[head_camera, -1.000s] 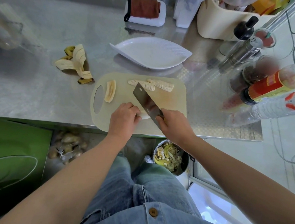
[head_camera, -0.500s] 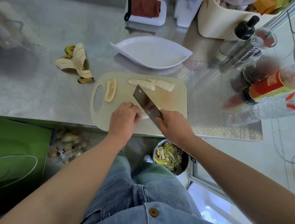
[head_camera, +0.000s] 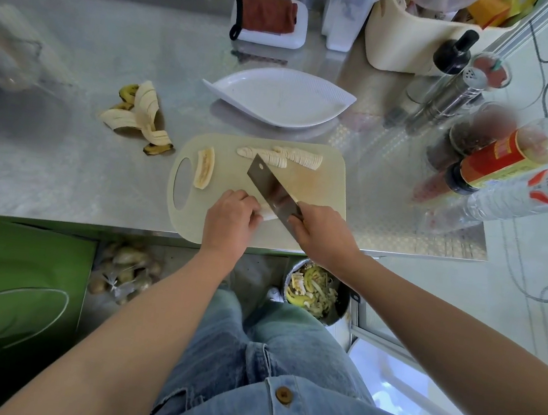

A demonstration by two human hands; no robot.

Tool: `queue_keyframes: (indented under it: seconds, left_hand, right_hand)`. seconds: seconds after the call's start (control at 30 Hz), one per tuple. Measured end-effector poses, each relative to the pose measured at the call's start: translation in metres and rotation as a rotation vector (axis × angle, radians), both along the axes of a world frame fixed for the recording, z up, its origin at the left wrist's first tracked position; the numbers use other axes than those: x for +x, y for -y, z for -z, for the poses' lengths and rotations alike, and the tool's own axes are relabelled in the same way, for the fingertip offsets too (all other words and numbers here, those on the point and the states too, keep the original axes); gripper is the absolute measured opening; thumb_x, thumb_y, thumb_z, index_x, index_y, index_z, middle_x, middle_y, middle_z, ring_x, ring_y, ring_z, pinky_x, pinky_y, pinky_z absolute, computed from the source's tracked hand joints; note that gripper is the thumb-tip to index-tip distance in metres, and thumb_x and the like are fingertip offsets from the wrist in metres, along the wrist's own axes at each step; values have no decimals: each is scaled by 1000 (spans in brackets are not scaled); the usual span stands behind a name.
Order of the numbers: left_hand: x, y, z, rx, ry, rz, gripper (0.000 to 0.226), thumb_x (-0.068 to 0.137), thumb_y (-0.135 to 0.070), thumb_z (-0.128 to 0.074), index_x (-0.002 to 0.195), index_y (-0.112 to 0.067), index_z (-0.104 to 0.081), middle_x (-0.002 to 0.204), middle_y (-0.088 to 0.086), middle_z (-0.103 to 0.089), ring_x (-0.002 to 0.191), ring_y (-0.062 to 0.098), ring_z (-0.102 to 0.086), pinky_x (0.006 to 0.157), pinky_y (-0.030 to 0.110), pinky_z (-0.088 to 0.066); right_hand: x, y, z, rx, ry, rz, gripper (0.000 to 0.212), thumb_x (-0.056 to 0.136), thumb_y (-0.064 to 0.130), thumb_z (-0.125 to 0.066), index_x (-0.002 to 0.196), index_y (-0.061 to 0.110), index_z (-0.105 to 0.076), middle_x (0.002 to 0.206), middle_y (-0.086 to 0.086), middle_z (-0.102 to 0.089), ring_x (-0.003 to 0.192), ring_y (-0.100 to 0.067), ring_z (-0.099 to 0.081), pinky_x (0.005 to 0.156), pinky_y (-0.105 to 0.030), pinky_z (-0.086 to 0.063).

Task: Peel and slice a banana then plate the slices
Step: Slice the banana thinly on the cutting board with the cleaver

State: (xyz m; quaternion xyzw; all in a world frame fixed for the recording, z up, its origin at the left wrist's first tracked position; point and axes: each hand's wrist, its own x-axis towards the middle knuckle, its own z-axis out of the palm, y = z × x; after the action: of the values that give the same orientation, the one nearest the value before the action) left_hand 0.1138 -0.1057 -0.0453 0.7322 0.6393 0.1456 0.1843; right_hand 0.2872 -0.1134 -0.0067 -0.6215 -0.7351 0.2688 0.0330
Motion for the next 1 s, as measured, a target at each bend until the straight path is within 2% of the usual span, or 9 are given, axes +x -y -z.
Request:
queue_keyframes:
  seconds: [0.23,0.4,0.6,0.8,0.87,1.0]
  left_hand:
    - [1,0,-1,-9,4,-4,8,80,-14,-72,87,-10,-72,88,6,-66,85,25,-56,66,36,-47]
    - [1,0,1,-16,3,-8,4,79,-12,-72,82,-11,-71,85,6,-65,83,26,-55,64,37,-47]
    - [1,0,1,-21,4,-5,7,79,-12,-72,86,-11,-72,86,6,-65,83,25,-55,64,37,-48]
    - [1,0,1,-19,0,-6,6,79,-12,-73,85,-11,-72,86,5,-65,83,25,-55,64,36,-47]
    - [1,0,1,-16,-4,-7,6,79,-13,-73,85,-11,-72,86,5,-65,83,24,-55,64,36,-48]
    - [1,0,1,-16,-2,-9,6,79,-13,-72,85,-11,-72,86,6,-65,83,24,-54,65,35,-46]
  right_hand:
    - [0,0,-2,-1,21,-15,19,96,25,-44,86,10,-52,78,-10,-59,69,-31,-53,57,-32,-35]
    - [-1,2,-1,-29,28,-15,17,97,23,-44,82,15,-45,73,-6,-51,66,-28,-49,57,-30,-31]
    - [1,5,6,-56,55,-12,21,96,25,-44,91,8,-55,76,-8,-56,68,-29,-52,57,-31,-34]
    - [0,3,-4,15,-21,2,21,96,22,-46,78,16,-40,70,-2,-48,63,-24,-43,54,-30,-26]
    - [-1,3,-6,13,-21,-10,20,97,22,-46,78,16,-40,70,-1,-47,63,-23,-42,50,-29,-23]
    - [-1,3,-4,3,-7,-15,18,97,23,-45,80,17,-42,72,-2,-49,65,-24,-45,54,-29,-26]
